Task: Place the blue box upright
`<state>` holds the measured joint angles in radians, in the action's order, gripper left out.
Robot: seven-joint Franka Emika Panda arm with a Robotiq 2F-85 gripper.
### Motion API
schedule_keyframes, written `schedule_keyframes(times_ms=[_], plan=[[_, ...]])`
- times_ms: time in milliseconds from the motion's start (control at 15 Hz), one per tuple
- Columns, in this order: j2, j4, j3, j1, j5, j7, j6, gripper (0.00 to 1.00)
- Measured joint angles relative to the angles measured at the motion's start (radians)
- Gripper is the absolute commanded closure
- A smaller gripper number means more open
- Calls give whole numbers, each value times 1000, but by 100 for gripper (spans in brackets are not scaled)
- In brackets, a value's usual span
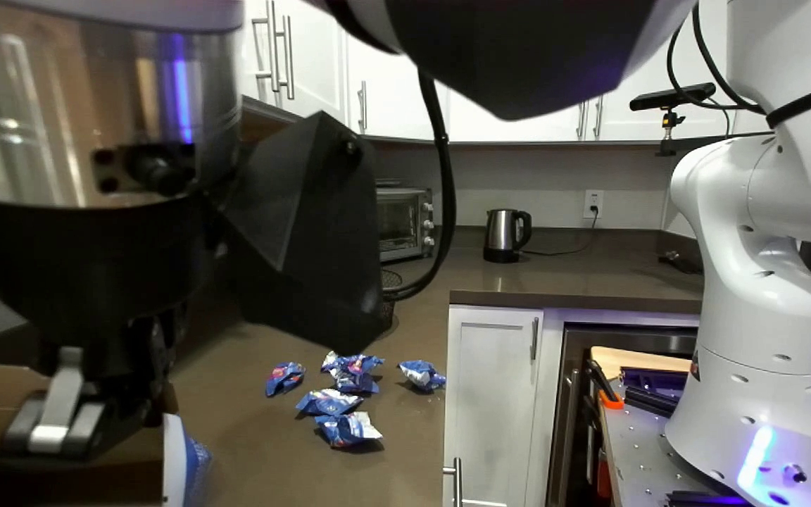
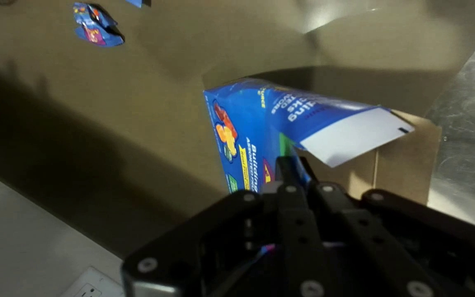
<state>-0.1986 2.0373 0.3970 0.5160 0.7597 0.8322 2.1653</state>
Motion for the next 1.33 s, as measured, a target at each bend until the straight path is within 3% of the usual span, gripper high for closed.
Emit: schedule_keyframes(times_ms=[667,1333], plan=[[96,82,32,4,-175,73,5,100],[208,177,8,-43,-263,120,115,100]])
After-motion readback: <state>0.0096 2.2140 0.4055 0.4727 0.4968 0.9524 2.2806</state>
